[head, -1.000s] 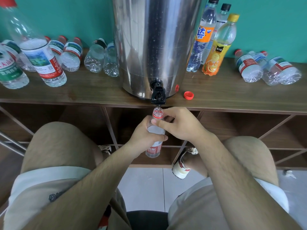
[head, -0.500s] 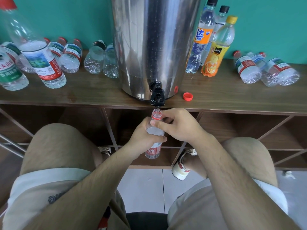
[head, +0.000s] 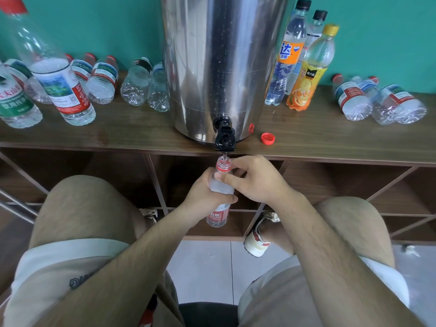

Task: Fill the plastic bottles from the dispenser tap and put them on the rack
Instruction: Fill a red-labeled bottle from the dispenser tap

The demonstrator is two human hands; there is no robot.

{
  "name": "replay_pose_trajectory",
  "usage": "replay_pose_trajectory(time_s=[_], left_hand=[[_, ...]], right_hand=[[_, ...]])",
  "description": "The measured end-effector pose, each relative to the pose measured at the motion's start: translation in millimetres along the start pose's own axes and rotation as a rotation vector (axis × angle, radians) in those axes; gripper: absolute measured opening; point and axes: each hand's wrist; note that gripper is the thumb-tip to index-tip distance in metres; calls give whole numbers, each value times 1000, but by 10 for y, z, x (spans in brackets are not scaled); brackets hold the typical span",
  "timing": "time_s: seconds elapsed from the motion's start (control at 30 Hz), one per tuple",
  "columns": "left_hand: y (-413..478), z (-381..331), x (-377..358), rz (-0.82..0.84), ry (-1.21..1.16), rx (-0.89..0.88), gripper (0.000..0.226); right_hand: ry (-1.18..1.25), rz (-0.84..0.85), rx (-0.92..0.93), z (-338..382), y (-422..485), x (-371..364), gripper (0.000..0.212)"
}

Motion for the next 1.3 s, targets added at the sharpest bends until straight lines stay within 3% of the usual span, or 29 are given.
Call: replay_pose_trajectory(time_s=[1.3], left_hand=[[84, 116, -23, 10, 53, 31, 77]], right_hand=[[35, 12, -40, -77, -10, -74, 32]])
Point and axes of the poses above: each hand's wrist, its own y-axis towards the middle knuckle, its own x-axis out of the back of the hand, z = x × y, and after that the axes turned 6 degrees about x, right-handed
